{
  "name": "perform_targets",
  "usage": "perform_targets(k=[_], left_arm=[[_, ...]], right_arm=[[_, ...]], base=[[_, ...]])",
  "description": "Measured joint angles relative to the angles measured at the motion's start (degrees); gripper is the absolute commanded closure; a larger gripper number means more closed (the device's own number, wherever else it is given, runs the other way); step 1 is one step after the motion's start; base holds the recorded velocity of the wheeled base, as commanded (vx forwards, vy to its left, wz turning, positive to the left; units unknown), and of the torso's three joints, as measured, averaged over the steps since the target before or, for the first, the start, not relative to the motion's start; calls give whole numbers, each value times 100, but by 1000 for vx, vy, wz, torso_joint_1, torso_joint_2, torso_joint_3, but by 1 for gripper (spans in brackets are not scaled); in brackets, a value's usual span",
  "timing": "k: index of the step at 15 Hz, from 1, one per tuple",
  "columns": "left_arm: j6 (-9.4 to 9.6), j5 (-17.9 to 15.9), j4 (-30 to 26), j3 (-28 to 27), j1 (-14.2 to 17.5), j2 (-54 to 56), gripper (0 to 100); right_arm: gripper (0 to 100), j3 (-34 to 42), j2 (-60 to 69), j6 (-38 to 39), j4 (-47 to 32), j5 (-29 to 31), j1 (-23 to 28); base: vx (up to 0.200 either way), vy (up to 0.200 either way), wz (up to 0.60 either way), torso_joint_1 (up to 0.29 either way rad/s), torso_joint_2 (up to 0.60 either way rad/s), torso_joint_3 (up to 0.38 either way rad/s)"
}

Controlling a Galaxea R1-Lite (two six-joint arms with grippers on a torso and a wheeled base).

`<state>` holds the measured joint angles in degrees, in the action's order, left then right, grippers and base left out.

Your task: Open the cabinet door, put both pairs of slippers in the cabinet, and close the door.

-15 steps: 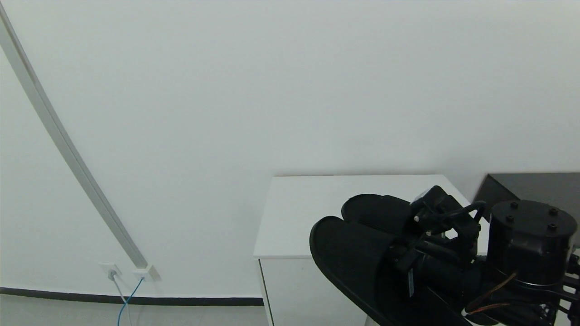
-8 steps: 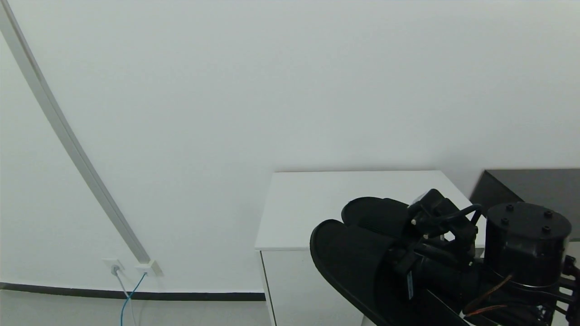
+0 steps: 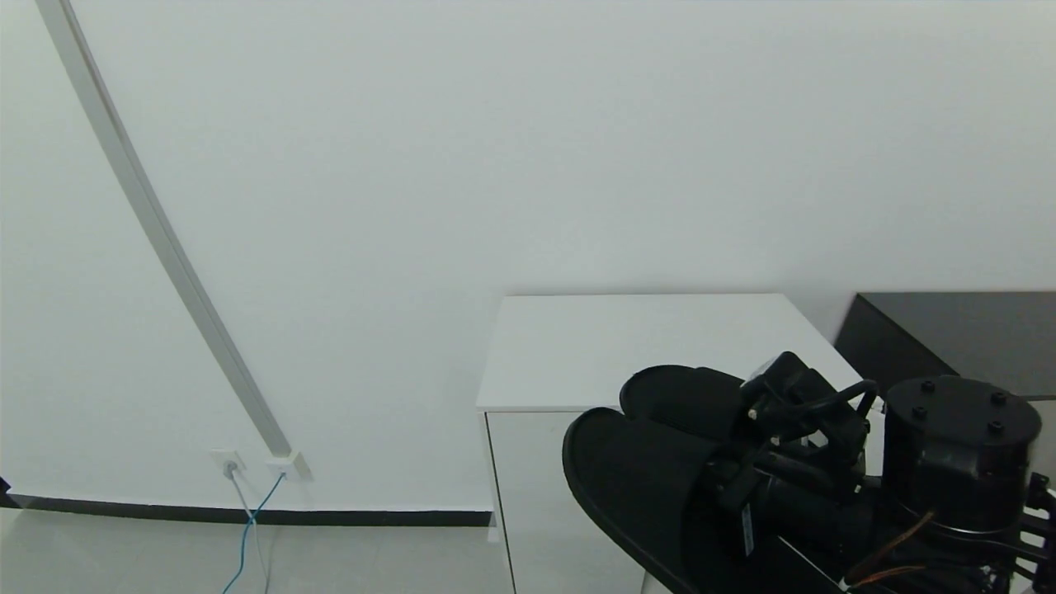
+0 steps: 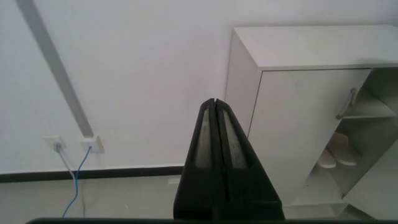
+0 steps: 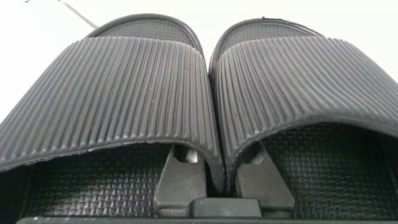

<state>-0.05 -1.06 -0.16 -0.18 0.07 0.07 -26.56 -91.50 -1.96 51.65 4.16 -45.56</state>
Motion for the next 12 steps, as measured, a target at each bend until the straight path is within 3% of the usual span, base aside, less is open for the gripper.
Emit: perform_targets(k=[6,12], left_arm=[[5,0,-2,0,0,0,100],[2,-2,-5,0,0,0,100]], right_arm=[[100,22,18,5,10,0,-4],[100,20,2,5,7,0,-4]], base=[[0,0,0,0,0,0],[0,-200,0,3,3,1]])
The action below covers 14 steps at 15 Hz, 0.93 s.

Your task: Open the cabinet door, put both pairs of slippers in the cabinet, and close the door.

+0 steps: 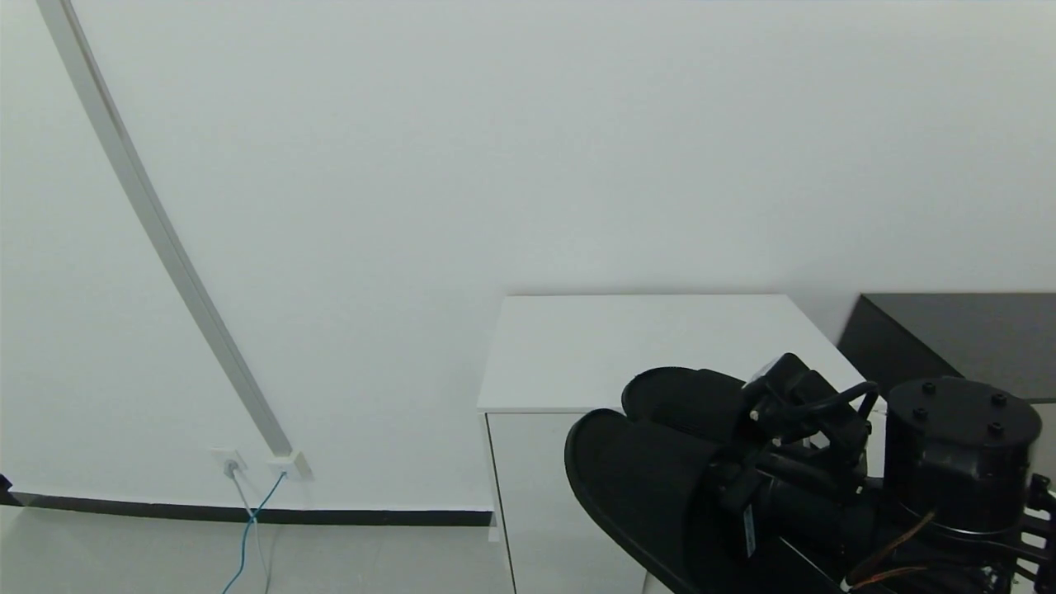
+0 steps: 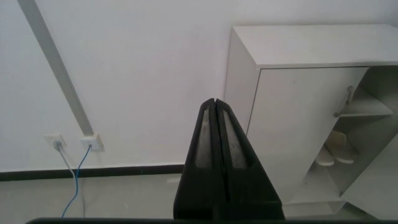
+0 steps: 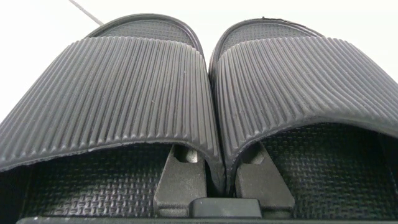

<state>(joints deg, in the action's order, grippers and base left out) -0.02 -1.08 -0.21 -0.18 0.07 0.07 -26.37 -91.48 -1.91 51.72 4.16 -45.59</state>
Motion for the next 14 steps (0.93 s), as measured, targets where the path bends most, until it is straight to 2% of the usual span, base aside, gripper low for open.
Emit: perform_targets(k=[9,14], left_arm=[[-2,5,-1,0,0,0,100],[-5,0,5,0,2,0,100]], right_arm=[[100,0,-11,4,2,-4,0],[100,-52,-66,28,6,-4,15]], base=[[0,-200,0,1,2,4],[0,0,0,0,0,0]])
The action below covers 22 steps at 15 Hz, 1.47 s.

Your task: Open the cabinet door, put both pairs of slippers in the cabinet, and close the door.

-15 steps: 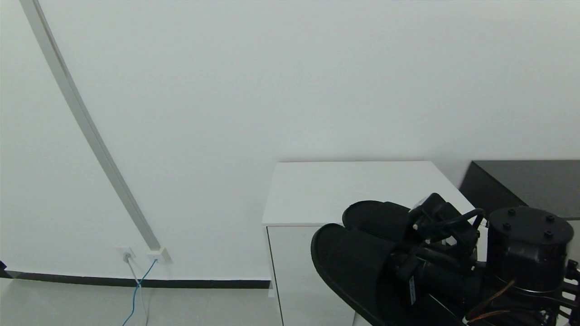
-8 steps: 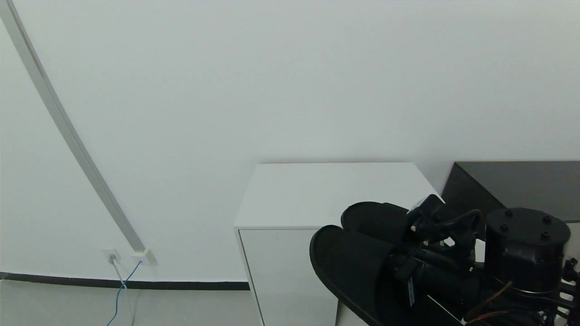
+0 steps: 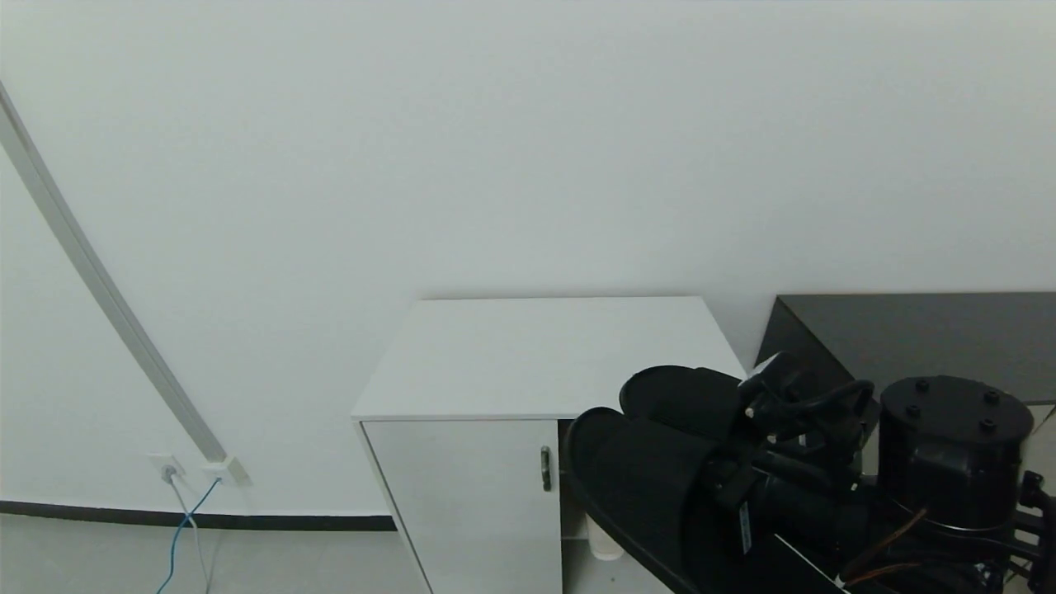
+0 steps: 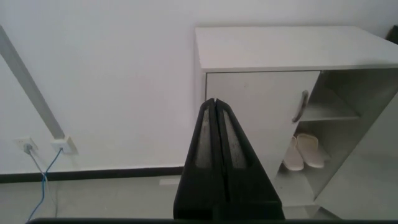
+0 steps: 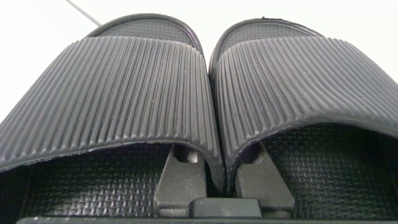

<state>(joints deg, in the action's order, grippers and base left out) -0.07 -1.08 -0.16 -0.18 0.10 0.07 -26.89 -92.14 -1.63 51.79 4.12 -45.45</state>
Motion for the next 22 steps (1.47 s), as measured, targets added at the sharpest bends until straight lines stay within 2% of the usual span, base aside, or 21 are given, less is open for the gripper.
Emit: perform_targets(k=[8,11,22], left_arm=[[2,5,-2,0,-2,0,100],[-6,5,-2,0,-5,0,100],[-9,2,-2,0,-2,0,100]], right_arm=[[100,55,0,-30,7,0,11],[100,57,-17,-35,-2,-5,2],[100,99,-28,-55,0,4,-11]], base=[[0,0,0,0,0,0],[0,0,-600,2,-1,2],[0,0,0,0,0,0]])
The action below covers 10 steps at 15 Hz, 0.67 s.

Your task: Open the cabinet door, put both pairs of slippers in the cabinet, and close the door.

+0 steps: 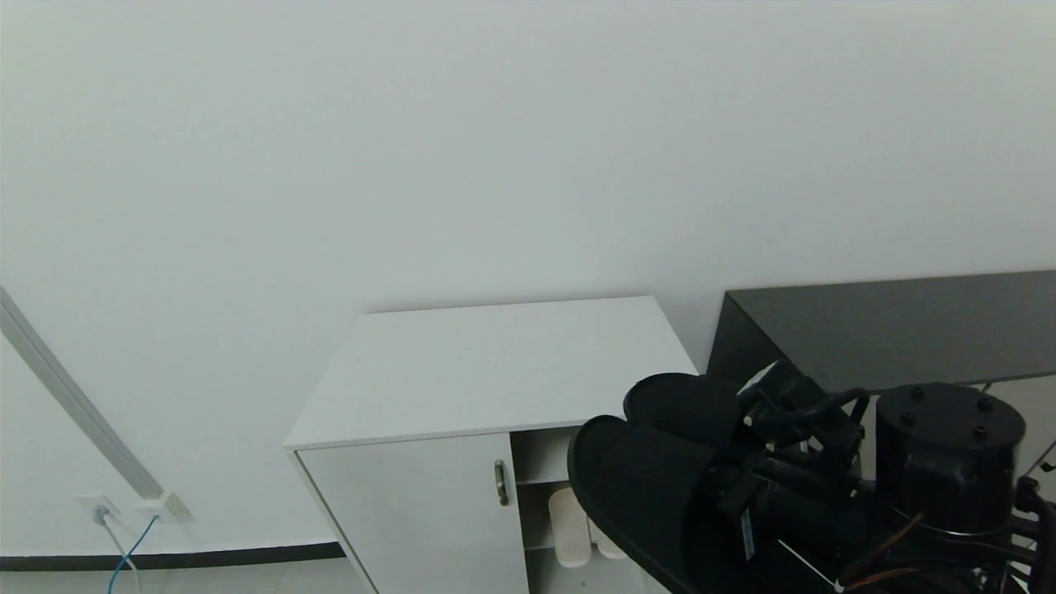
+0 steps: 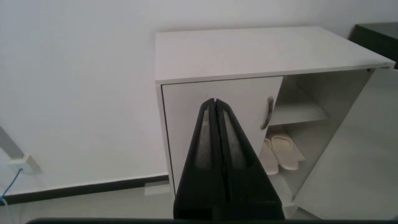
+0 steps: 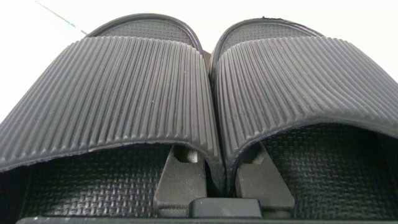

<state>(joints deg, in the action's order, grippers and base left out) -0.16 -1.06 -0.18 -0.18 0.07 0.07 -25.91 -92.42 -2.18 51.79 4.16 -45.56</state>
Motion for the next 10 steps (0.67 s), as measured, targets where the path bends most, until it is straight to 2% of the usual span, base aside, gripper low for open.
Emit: perform_targets(k=[10], left_arm=[[-5,0,2,0,0,0,100]], right_arm=[[100,100,33,0,5,-50,-135]], base=[[0,0,0,-8,10,7]])
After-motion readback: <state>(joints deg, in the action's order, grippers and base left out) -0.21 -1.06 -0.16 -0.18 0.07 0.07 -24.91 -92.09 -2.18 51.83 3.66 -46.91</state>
